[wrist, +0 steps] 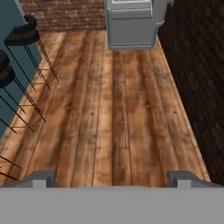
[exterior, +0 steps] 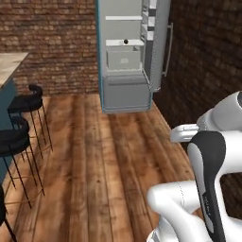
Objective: Retrieve the bottle and the shaker from the cabinet and place them next to the mixing bowl on the counter. Then add garlic from the fridge to the mixing bowl.
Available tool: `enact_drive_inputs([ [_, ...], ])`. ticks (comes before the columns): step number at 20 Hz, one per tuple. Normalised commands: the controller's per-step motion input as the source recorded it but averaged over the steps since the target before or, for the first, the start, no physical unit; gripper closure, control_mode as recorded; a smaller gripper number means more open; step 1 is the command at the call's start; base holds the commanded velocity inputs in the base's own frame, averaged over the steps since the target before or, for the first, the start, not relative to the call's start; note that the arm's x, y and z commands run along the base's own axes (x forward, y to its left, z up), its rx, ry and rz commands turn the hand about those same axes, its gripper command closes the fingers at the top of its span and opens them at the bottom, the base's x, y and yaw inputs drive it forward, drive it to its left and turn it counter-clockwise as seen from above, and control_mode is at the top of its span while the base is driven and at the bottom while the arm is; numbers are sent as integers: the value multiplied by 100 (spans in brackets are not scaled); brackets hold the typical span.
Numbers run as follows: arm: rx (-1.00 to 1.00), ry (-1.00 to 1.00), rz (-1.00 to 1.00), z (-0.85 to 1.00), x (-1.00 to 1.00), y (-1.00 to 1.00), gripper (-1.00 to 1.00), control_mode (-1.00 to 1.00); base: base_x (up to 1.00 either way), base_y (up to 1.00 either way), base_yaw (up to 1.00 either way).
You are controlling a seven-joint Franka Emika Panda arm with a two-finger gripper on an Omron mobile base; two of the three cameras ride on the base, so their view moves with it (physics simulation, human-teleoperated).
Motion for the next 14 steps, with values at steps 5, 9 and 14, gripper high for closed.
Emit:
enact_drive_inputs([
  [5,0,0,0,0,0,0,-100,100,66,11,0],
  [9,0,0,0,0,0,0,-100,100,86,14,-3],
  [14,0,0,0,0,0,0,-100,100,100,22,-8],
])
